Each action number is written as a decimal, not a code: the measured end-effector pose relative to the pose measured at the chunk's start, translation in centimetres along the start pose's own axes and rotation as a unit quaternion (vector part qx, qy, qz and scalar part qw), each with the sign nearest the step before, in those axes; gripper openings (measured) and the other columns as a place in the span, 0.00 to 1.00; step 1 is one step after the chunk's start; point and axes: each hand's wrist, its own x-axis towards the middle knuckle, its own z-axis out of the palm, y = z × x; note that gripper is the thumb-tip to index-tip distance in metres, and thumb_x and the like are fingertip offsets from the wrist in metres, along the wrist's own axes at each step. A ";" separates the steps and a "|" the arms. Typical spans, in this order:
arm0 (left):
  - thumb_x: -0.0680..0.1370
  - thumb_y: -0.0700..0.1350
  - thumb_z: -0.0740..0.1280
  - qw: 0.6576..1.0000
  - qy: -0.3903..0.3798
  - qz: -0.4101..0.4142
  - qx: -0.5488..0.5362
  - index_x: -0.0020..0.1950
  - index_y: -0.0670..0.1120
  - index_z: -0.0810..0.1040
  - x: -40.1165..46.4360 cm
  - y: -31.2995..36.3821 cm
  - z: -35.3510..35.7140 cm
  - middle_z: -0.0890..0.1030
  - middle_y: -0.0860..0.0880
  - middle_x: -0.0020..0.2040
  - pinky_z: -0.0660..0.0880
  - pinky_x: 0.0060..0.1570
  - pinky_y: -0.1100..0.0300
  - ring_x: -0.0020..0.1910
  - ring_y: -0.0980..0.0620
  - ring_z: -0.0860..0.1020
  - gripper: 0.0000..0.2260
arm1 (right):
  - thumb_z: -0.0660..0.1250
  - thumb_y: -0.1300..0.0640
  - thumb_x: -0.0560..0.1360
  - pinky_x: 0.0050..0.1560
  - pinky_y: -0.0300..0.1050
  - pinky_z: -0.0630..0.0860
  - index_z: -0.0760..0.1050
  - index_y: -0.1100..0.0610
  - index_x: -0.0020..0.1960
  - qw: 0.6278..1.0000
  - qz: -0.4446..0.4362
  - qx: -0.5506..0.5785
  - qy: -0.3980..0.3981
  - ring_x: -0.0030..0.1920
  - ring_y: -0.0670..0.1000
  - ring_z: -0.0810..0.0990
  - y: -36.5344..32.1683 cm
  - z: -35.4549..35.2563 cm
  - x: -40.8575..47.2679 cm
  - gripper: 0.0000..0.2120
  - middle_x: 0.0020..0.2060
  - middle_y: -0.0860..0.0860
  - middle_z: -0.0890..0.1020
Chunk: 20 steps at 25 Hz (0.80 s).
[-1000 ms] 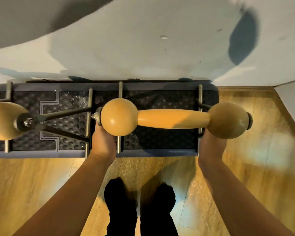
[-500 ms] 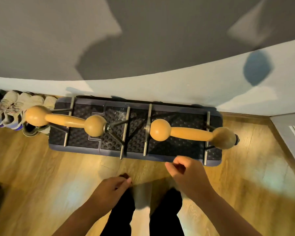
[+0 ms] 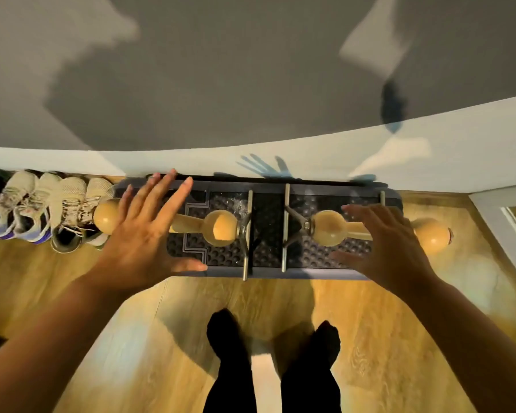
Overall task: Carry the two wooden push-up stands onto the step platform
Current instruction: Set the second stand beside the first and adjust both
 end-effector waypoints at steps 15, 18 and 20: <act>0.59 0.80 0.67 0.991 -0.113 0.042 0.052 0.83 0.59 0.39 5.2 -4.3 6.2 0.44 0.47 0.85 0.48 0.76 0.31 0.83 0.41 0.41 0.62 | 0.82 0.34 0.58 0.73 0.78 0.55 0.42 0.43 0.84 0.989 0.068 -0.062 -0.113 0.82 0.65 0.45 3.2 3.2 2.0 0.68 0.84 0.59 0.45; 0.59 0.79 0.69 0.986 -0.163 0.012 0.030 0.81 0.63 0.34 6.0 -4.6 6.9 0.40 0.50 0.84 0.46 0.76 0.31 0.82 0.42 0.38 0.63 | 0.81 0.32 0.58 0.72 0.79 0.54 0.38 0.42 0.83 0.983 0.088 -0.076 -0.140 0.81 0.65 0.38 3.5 3.7 3.0 0.69 0.83 0.58 0.38; 0.60 0.77 0.71 0.984 -0.176 -0.001 0.039 0.81 0.63 0.34 6.2 -5.2 7.0 0.40 0.49 0.85 0.49 0.74 0.30 0.82 0.42 0.39 0.62 | 0.80 0.31 0.58 0.72 0.80 0.54 0.36 0.41 0.83 0.978 0.098 -0.095 -0.159 0.81 0.66 0.36 3.6 4.1 3.5 0.70 0.82 0.59 0.36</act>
